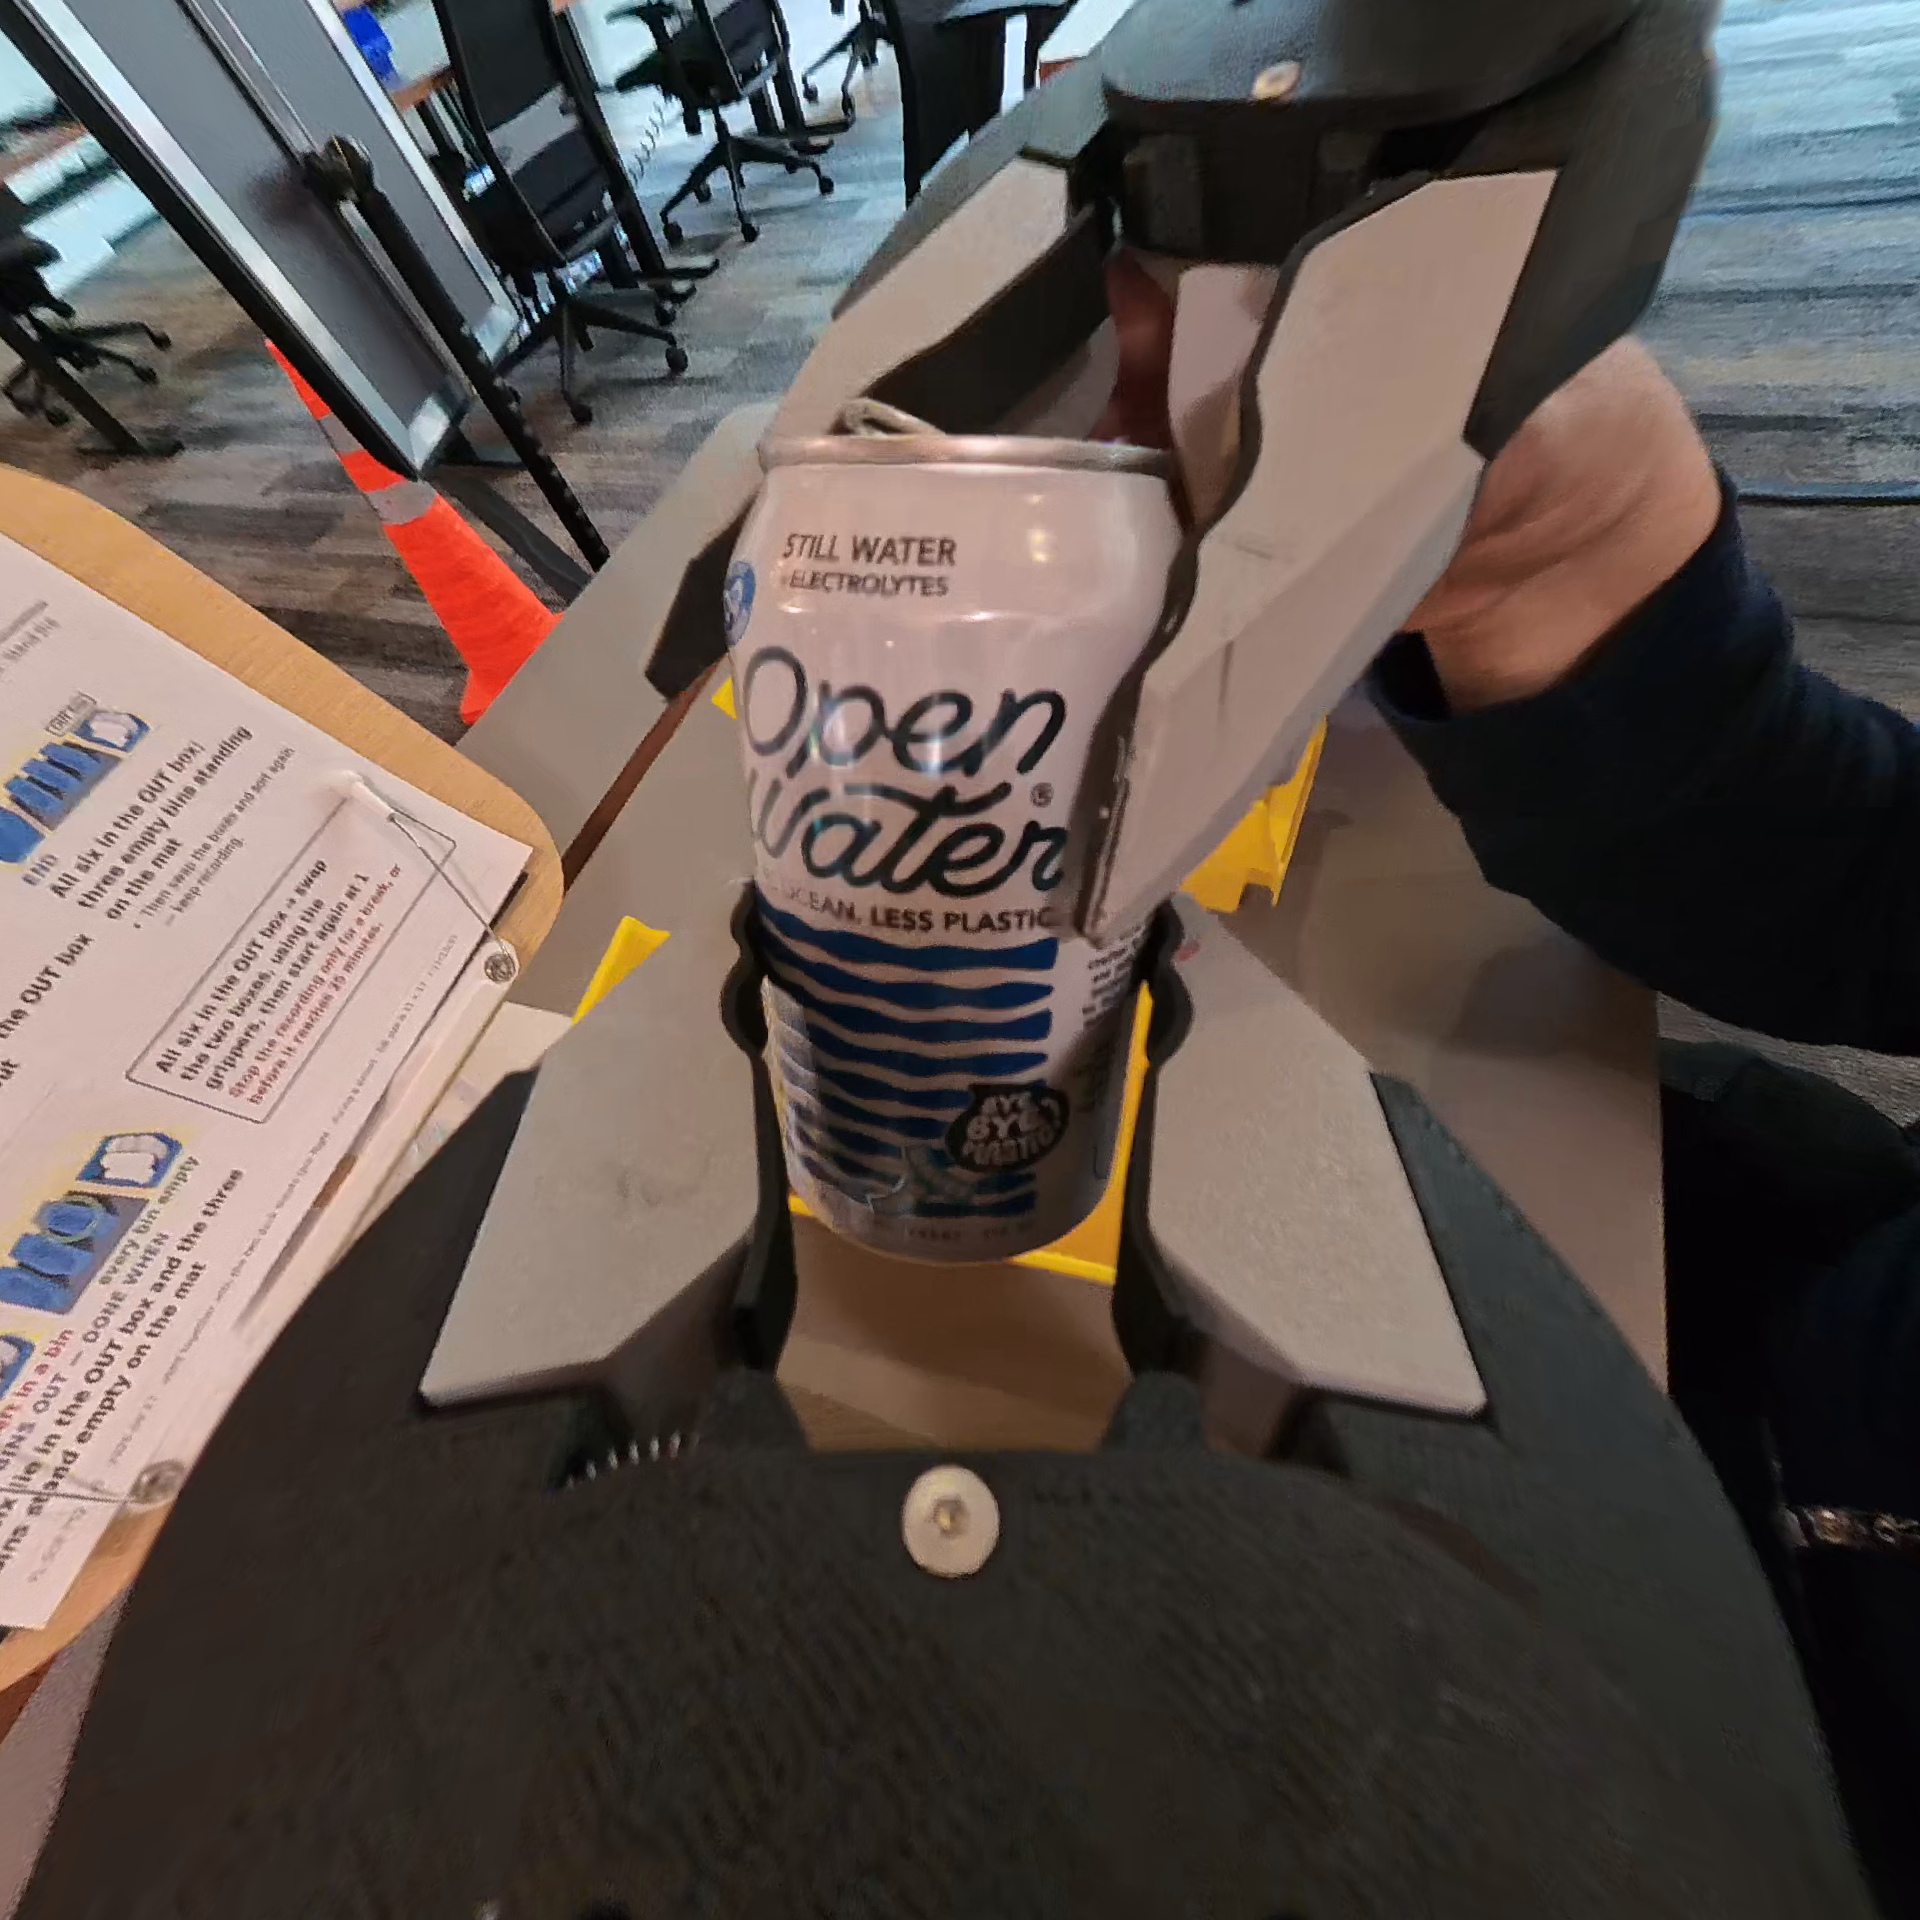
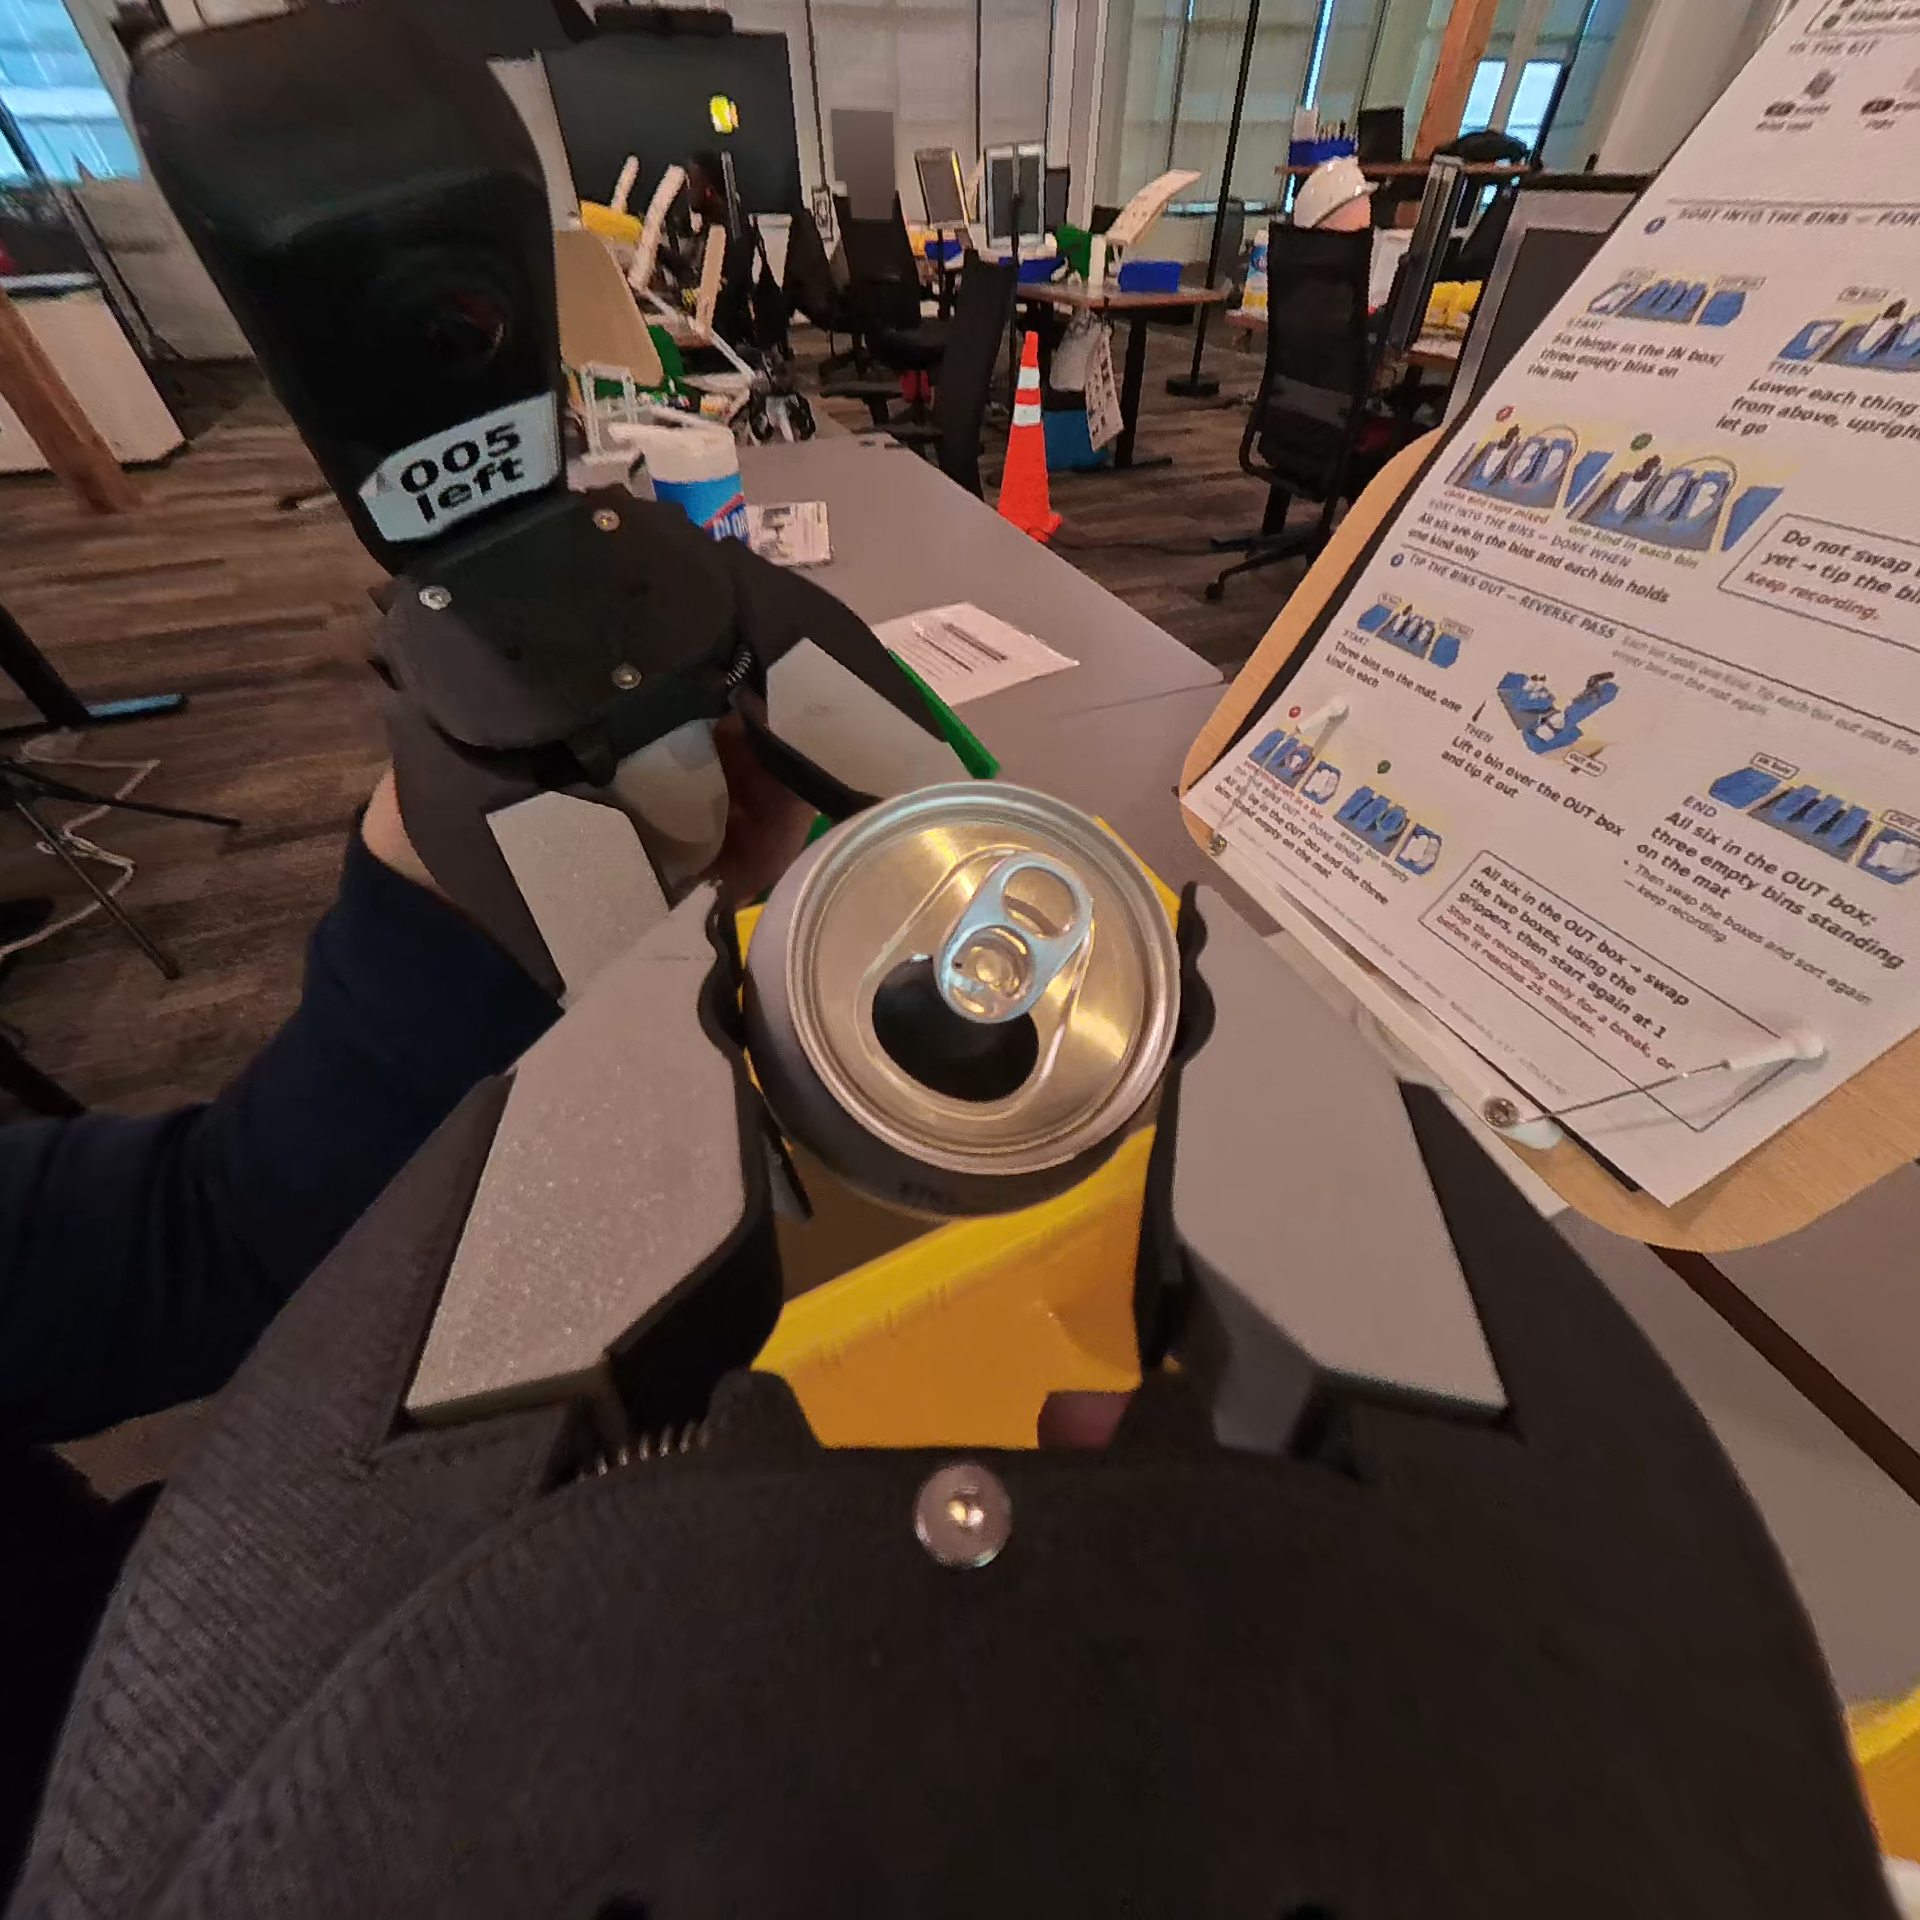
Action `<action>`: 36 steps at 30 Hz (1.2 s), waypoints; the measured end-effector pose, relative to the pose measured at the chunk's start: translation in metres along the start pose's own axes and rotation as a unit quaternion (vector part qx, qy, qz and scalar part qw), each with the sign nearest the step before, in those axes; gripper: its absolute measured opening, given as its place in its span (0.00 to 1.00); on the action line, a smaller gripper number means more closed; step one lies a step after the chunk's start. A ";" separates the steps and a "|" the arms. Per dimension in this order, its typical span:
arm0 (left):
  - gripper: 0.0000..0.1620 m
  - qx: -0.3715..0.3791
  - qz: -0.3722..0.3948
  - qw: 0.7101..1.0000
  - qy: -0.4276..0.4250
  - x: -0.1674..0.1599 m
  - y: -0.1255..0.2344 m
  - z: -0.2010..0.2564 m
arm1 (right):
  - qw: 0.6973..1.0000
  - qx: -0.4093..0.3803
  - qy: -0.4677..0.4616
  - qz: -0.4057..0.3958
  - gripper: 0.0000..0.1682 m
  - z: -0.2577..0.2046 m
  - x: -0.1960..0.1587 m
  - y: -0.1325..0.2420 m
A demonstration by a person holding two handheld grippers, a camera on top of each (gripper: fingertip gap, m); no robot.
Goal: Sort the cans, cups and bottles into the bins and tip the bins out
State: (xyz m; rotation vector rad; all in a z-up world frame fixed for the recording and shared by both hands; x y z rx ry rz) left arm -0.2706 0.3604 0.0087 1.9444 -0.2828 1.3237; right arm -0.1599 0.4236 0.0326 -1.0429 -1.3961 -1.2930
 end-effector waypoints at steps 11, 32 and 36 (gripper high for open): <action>0.51 0.037 0.026 0.994 0.099 -0.016 0.028 -0.029 | 0.995 -0.084 0.006 -0.050 0.49 0.015 -0.015 -0.007; 0.49 0.142 0.164 0.971 0.105 -0.003 0.092 -0.033 | 0.943 -0.117 0.026 -0.311 0.53 -0.030 -0.159 -0.044; 0.49 0.141 0.171 0.970 0.103 -0.002 0.094 -0.033 | 0.948 -0.145 0.001 -0.283 0.62 -0.029 -0.154 -0.030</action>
Point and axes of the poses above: each gripper's, where its closed fingertips meet, y back along the fingers, x out of its top, z = x × y across the jaws, the point moved 9 cm from there along y, back along the fingers, and after that the axes turned 1 degree about -z, right-handed, at the moved point
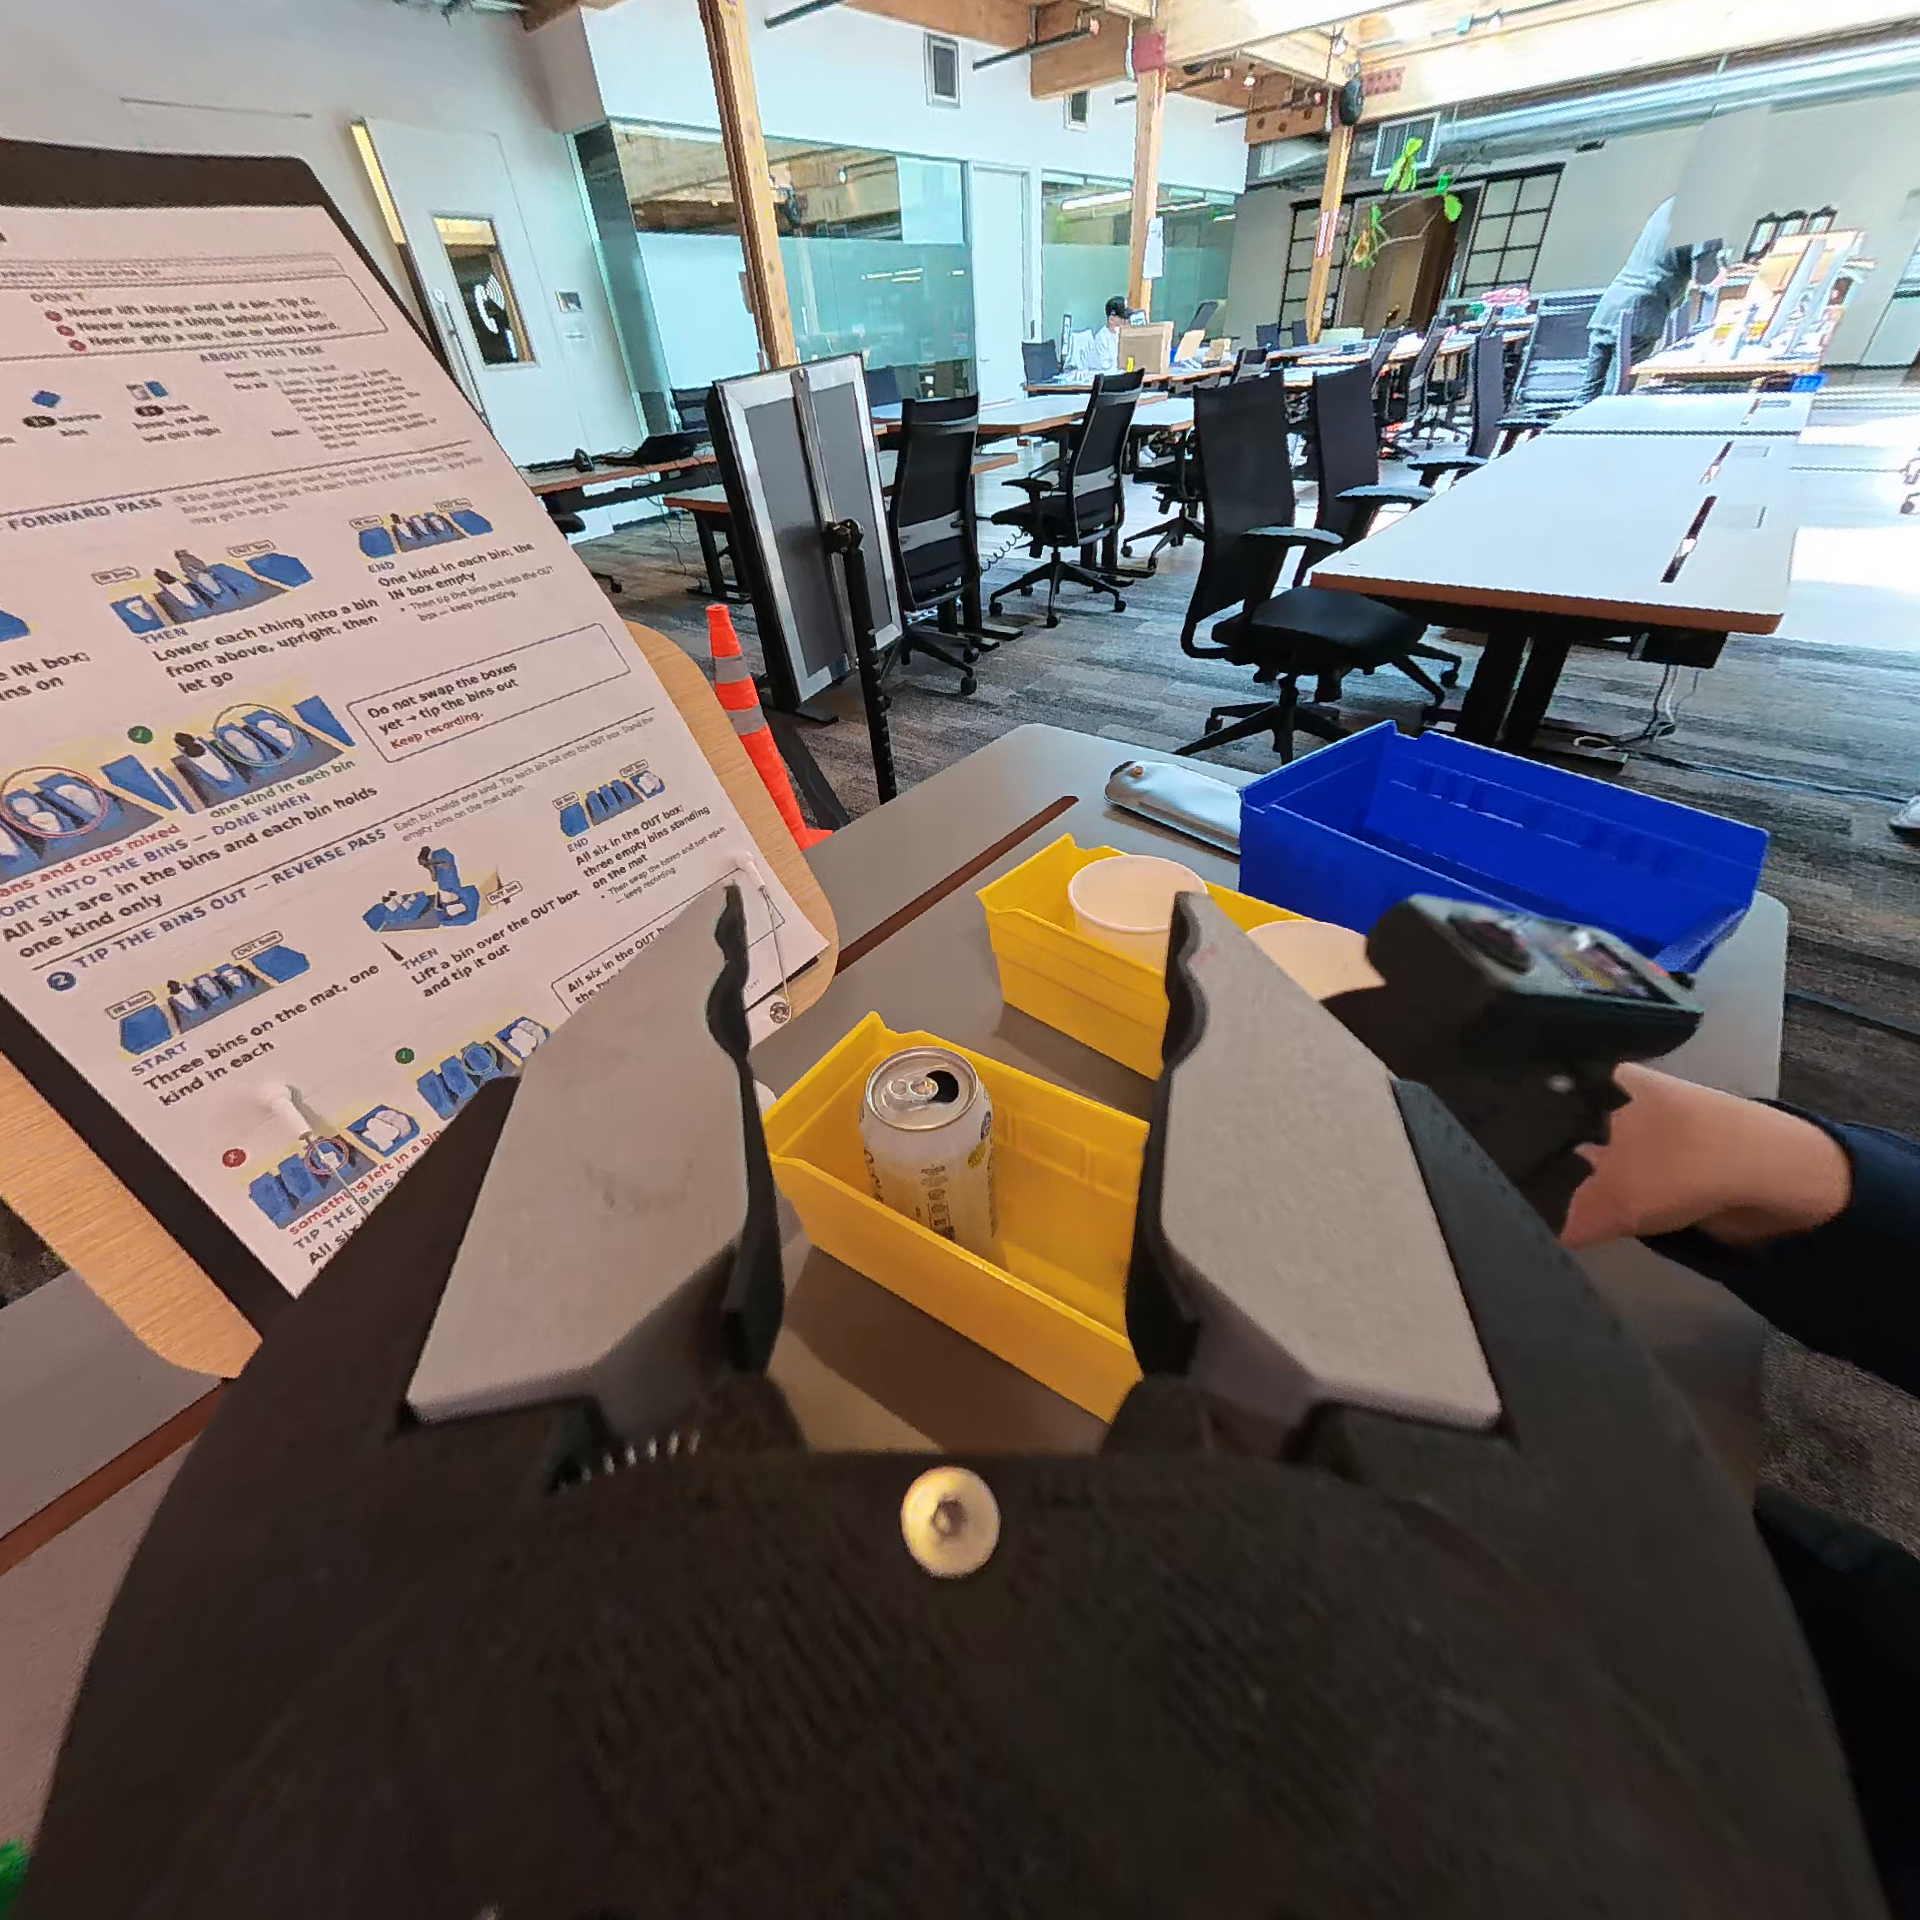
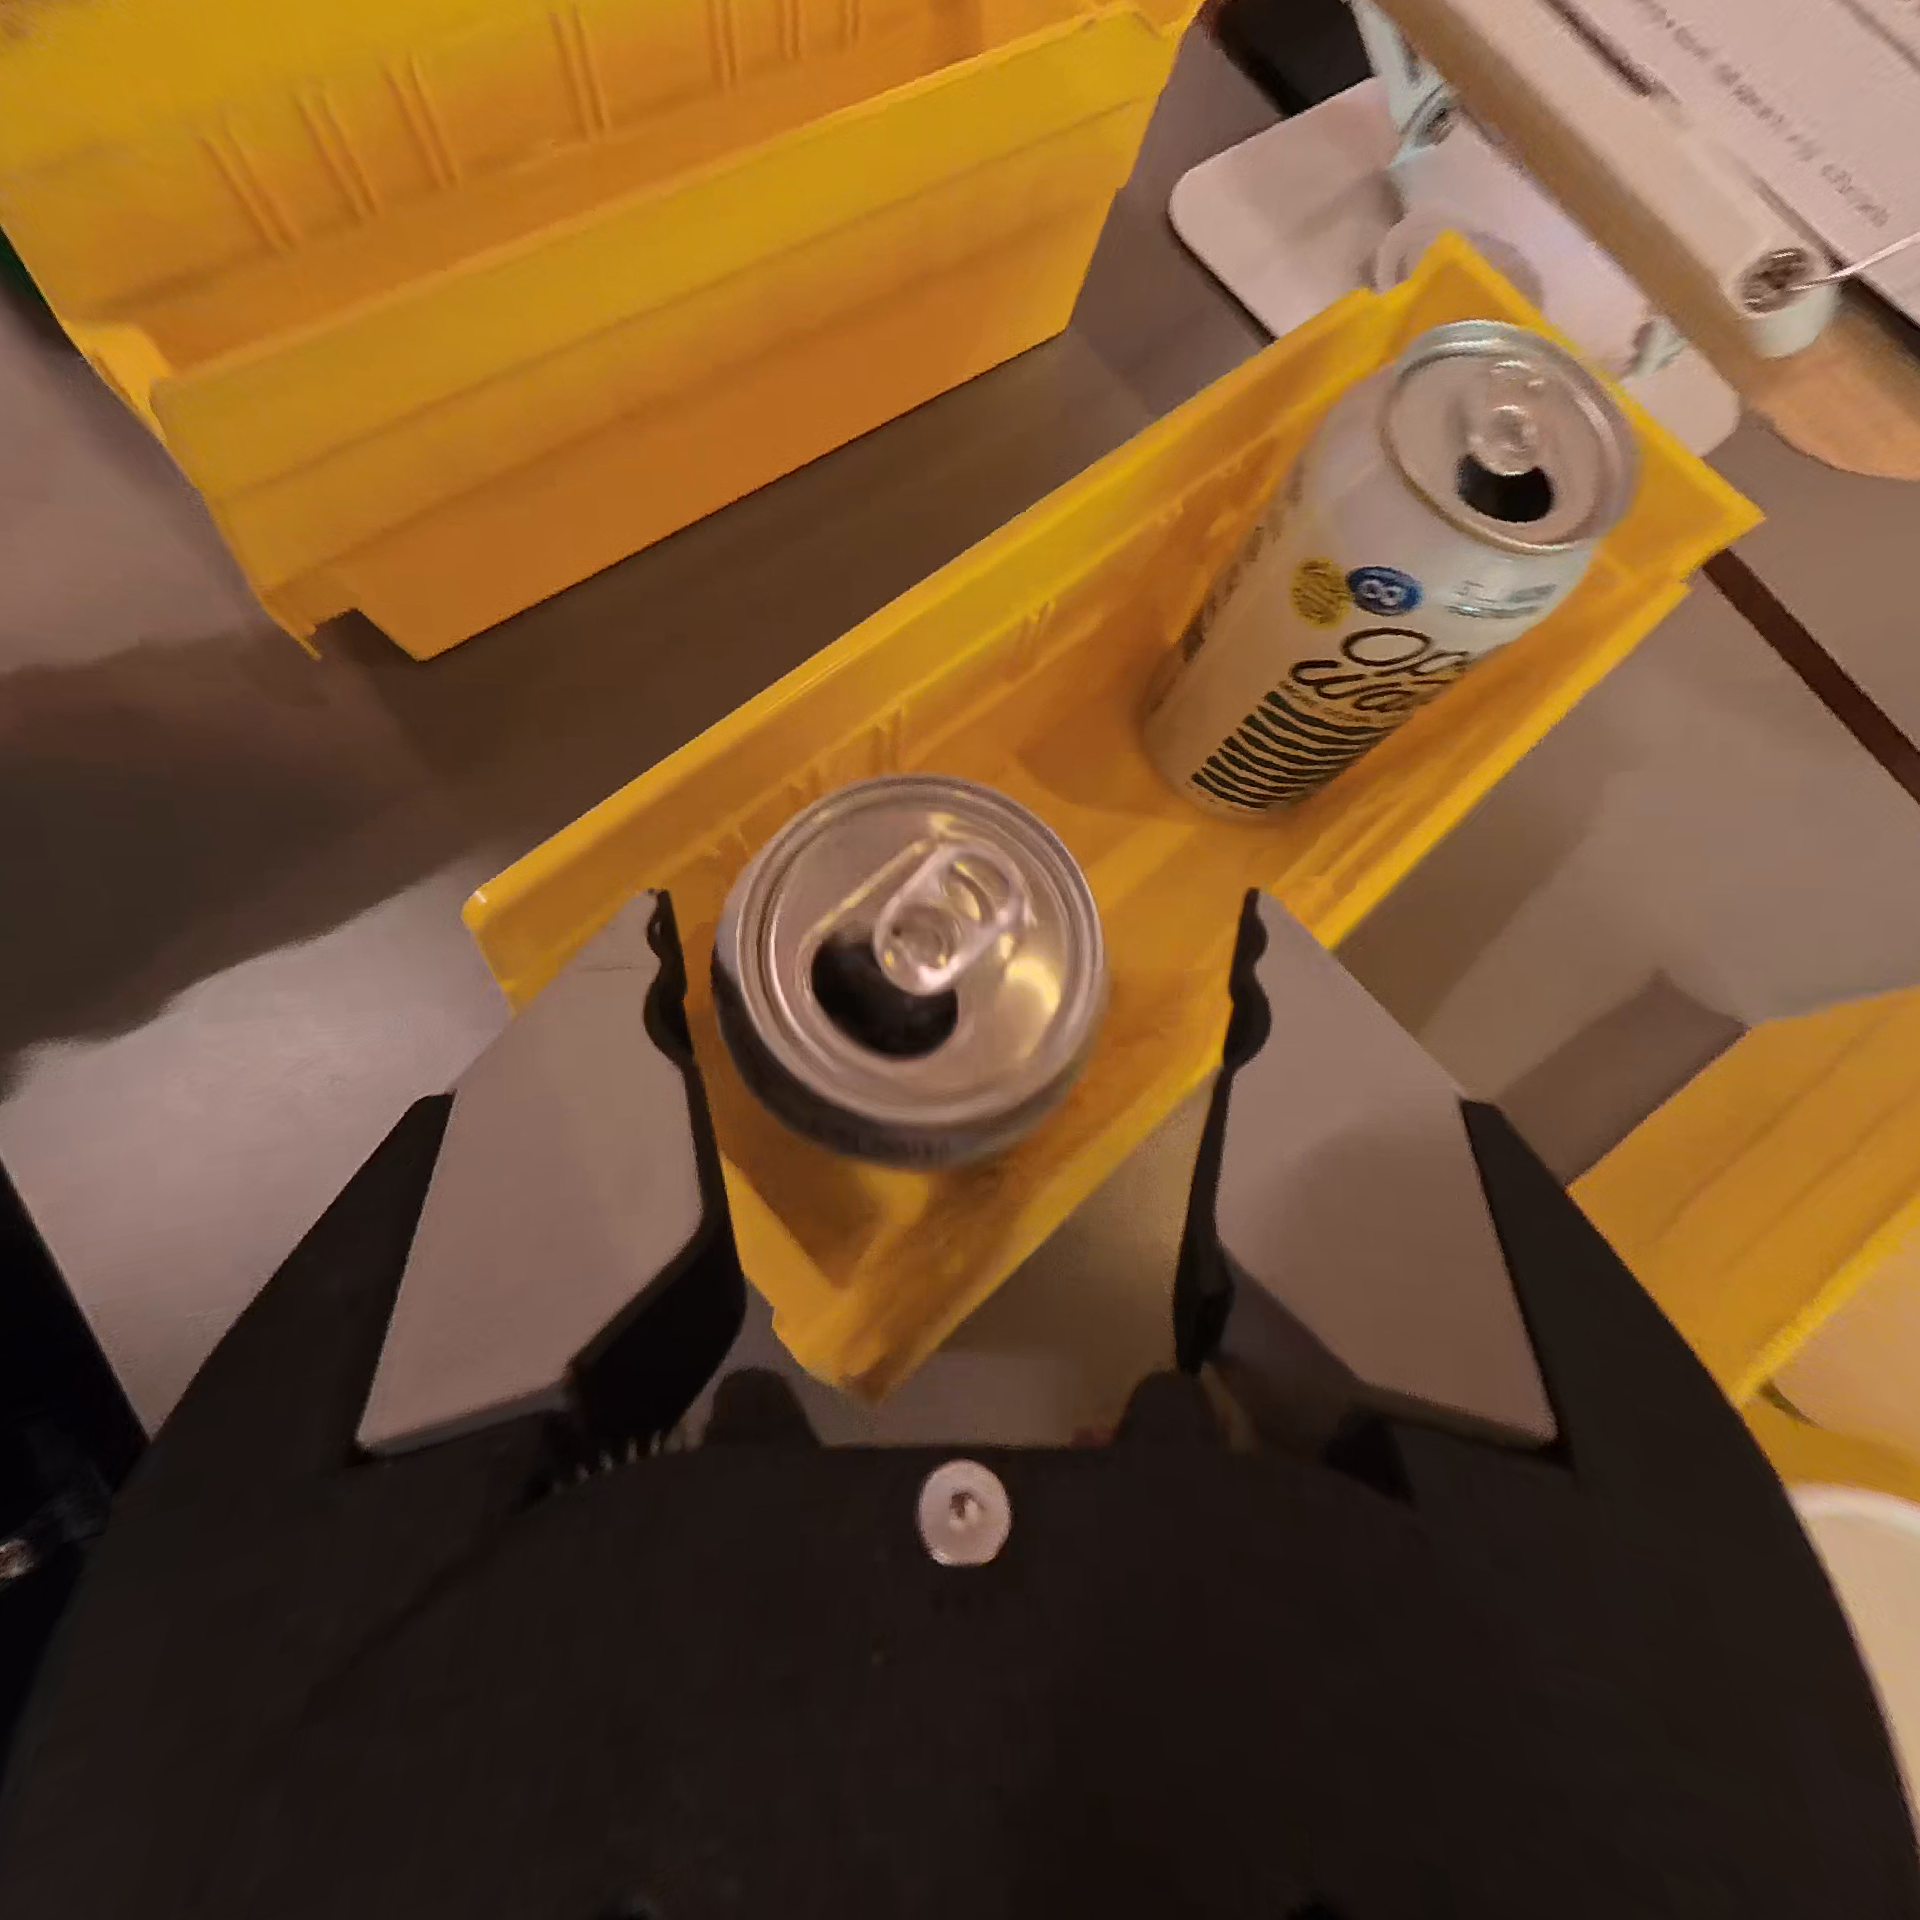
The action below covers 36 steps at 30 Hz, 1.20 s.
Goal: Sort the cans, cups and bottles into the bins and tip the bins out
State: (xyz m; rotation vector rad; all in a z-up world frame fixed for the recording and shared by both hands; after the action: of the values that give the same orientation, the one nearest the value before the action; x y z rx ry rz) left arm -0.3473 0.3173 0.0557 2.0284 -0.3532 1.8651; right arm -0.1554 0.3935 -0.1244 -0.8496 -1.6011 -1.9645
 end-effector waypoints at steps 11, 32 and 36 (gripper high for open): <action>0.48 -0.010 0.002 1.000 -0.004 0.001 0.000 0.004 | 0.986 -0.039 -0.131 0.099 0.49 -0.010 -0.059 0.054; 0.45 0.249 -0.260 0.932 0.034 -0.092 0.114 -0.087 | 0.990 -0.016 -0.096 0.102 0.49 -0.038 -0.151 0.067; 0.33 0.271 -0.353 0.884 0.148 -0.148 0.131 -0.155 | 0.985 -0.001 -0.125 0.119 0.48 -0.032 -0.159 0.079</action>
State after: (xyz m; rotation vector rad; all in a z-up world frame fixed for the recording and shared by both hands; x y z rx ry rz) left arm -0.5566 0.2567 -0.0688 1.7457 0.9640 1.8273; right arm 0.0058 0.3405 -0.1876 -1.2665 -1.5470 -1.7481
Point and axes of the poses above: each gripper's, where its closed fingertips meet, y back along the fingers, x out of its top, z = x × y across the jaws, the point moved 9 cm from there along y, back along the fingers, and after that the axes turned 1 degree about -z, right-handed, at the moved point
